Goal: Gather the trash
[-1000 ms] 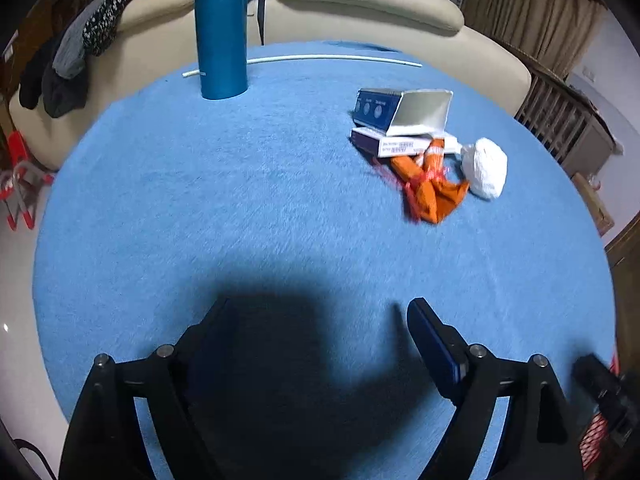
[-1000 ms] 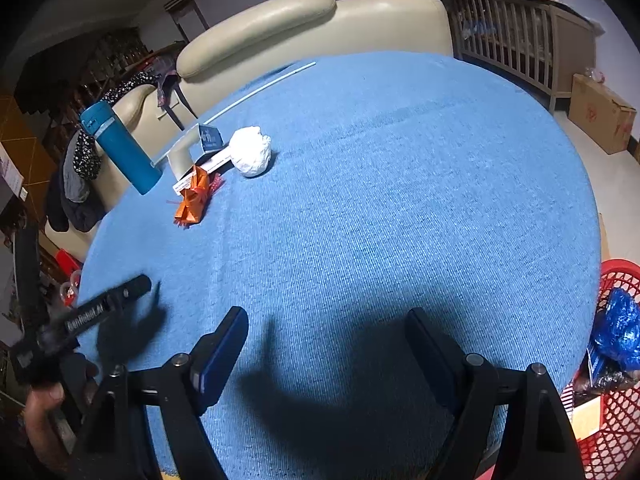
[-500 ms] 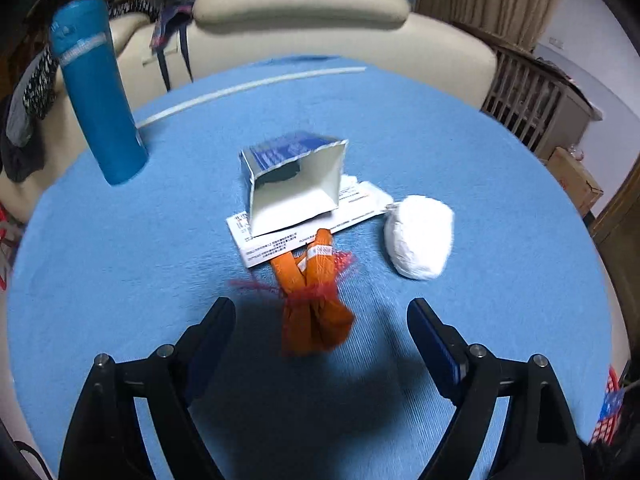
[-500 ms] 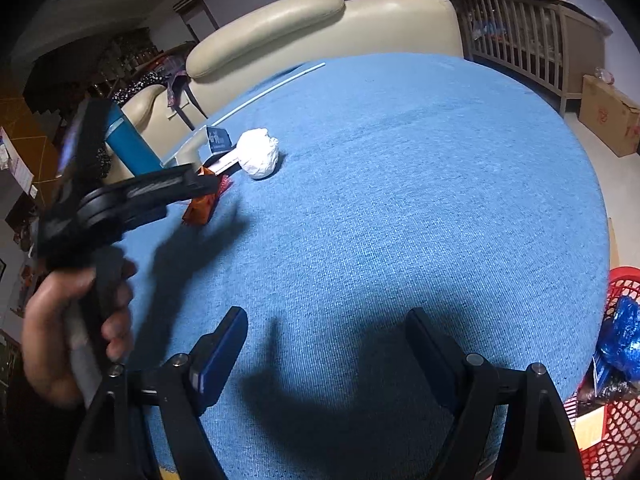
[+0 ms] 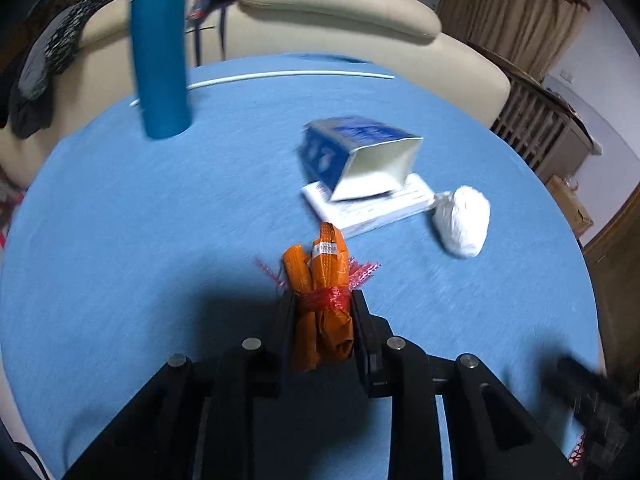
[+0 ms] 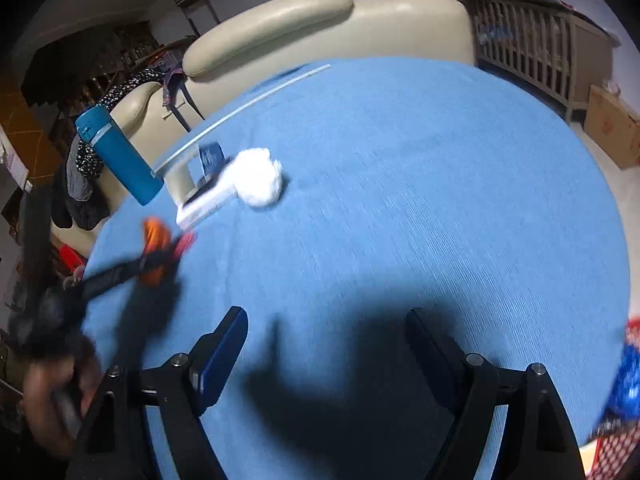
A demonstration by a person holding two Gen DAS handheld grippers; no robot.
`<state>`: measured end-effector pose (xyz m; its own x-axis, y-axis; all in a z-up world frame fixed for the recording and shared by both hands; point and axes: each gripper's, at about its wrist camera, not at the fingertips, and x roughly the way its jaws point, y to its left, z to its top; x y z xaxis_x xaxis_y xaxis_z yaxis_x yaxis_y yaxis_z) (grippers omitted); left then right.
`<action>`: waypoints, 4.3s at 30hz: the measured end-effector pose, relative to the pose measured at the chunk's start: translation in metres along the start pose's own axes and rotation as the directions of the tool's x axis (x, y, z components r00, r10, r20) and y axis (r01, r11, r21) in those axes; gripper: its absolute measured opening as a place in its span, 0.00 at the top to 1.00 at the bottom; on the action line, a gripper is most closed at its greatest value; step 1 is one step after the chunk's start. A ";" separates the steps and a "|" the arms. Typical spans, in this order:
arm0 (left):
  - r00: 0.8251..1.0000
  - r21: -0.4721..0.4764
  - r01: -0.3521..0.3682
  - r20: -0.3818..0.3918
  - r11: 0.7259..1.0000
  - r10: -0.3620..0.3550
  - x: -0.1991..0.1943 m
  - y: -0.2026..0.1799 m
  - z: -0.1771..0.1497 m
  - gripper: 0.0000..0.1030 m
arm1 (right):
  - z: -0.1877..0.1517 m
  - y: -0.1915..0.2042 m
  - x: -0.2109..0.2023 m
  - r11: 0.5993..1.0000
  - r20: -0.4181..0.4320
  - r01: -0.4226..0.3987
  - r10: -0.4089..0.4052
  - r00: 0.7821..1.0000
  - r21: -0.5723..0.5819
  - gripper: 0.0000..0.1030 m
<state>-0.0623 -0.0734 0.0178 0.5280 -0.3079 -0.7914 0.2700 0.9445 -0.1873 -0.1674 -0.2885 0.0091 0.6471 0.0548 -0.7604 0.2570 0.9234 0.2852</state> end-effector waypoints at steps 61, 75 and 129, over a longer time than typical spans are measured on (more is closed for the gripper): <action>0.999 0.173 0.003 0.050 0.985 -0.012 -0.083 -0.068 -0.072 0.73 | -0.060 -0.027 -0.084 0.998 0.095 -0.045 0.040 0.995 0.045 0.65; 0.993 0.254 0.004 0.110 0.967 -0.033 -0.120 -0.099 -0.086 0.73 | -0.067 -0.040 -0.135 0.995 0.192 -0.058 0.042 0.981 0.077 0.65; 0.987 0.394 0.085 0.094 0.915 -0.132 -0.137 -0.148 -0.116 0.73 | -0.128 -0.156 -0.169 0.941 0.222 0.018 -0.098 0.970 0.337 0.65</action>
<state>-0.2686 -0.1580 0.0865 0.5611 -0.4389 -0.7018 0.6089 0.7932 -0.0092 -0.4085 -0.3936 0.0180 0.7621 -0.1218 -0.6359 0.4952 0.7424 0.4513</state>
